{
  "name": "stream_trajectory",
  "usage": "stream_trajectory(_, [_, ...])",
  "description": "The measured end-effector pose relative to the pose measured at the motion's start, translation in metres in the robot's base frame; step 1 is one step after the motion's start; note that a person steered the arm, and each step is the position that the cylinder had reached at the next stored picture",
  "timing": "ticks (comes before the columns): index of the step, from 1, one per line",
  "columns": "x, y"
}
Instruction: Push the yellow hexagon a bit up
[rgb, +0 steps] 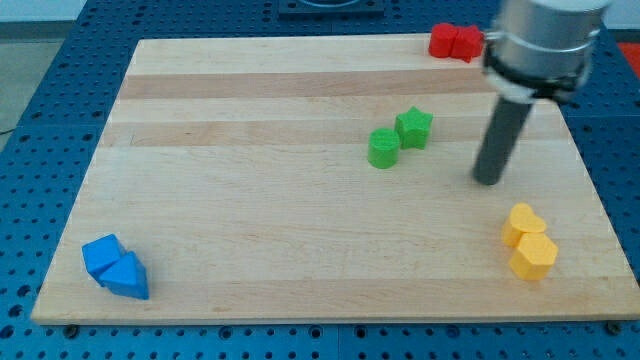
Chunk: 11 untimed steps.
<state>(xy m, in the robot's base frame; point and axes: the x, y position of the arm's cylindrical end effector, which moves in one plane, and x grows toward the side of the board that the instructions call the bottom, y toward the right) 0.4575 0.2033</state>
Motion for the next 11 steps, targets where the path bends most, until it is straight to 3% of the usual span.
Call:
stream_trajectory(1, [0.016, 0.057])
stream_trajectory(2, [0.017, 0.057])
stream_trajectory(4, [0.085, 0.097])
stream_trajectory(5, [0.082, 0.070])
stream_trajectory(7, [0.026, -0.025])
stream_trajectory(8, [0.022, 0.025])
stream_trajectory(9, [0.055, 0.093])
stream_trajectory(10, [0.105, 0.087])
stream_trajectory(11, [0.129, 0.038])
